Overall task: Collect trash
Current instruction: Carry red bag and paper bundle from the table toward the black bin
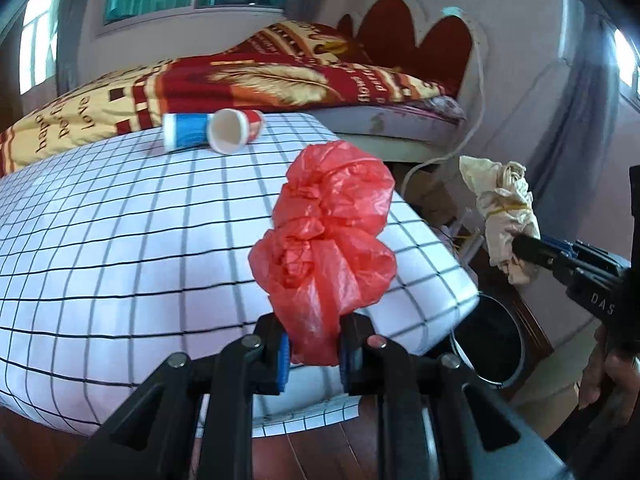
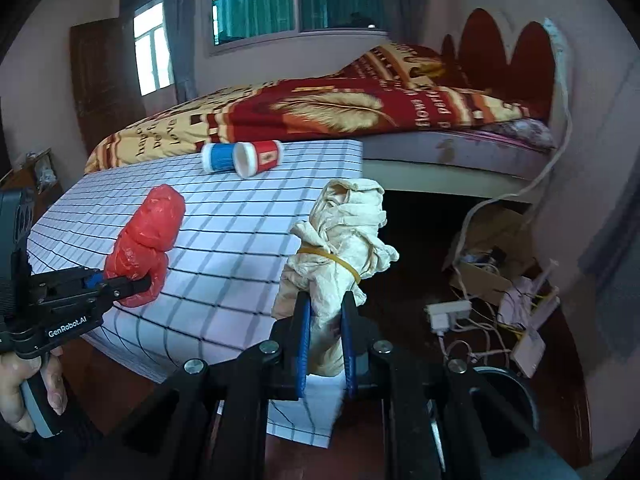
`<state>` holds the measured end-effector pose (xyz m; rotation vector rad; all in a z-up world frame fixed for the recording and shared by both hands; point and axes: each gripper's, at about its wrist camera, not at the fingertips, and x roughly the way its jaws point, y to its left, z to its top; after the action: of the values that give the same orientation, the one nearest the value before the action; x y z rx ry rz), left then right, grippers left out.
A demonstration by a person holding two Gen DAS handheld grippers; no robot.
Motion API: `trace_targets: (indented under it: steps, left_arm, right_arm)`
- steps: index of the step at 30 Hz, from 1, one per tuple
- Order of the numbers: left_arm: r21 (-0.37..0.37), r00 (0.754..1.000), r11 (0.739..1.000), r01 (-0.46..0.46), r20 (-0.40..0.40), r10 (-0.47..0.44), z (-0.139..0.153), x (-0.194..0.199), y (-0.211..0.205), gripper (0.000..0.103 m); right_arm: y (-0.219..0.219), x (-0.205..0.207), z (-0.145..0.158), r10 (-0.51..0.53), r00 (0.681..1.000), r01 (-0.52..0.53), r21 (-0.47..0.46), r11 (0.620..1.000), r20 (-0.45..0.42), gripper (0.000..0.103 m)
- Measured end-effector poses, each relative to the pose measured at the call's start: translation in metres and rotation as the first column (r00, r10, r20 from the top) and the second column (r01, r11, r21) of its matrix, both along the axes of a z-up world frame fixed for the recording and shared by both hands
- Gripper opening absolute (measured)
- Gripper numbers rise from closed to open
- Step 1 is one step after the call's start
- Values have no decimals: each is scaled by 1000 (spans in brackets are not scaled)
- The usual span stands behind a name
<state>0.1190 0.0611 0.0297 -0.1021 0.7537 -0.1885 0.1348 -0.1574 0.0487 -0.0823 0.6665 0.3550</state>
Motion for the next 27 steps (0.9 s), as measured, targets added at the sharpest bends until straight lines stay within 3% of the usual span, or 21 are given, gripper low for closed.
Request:
trace_targets:
  steps: [13,27]
  left_arm:
    - [24,992,992,128,2,-128,-1,-9,-66,20]
    - [34,970,970,241,-27,-240,-9,-13,-118,20]
  right_arm:
    - [-82,-35,-21,-147,989,147,0,989,-17,15]
    - [-132,-50,-40,-243,969,244,12,970,-53,15]
